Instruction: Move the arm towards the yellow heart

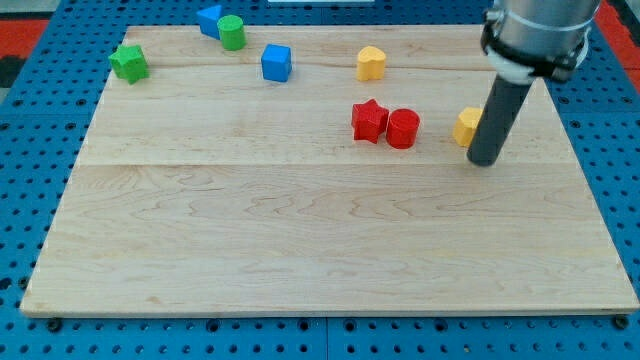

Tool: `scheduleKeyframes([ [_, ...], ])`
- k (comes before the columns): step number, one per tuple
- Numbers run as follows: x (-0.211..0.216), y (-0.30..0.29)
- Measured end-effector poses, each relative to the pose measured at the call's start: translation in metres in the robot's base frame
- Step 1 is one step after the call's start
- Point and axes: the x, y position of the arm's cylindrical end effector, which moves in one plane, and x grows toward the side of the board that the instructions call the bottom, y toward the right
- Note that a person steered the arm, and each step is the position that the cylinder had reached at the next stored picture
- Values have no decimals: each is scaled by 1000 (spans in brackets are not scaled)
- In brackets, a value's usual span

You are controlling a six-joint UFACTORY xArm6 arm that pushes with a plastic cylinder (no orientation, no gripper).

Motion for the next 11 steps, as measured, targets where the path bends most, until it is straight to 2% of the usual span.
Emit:
scheduleKeyframes([
  [1,-56,2],
  [3,-120,10],
  [5,-116,11],
  [6,-111,-6],
  [7,-111,-48],
  [10,-123,-59],
  [11,-125,-90],
])
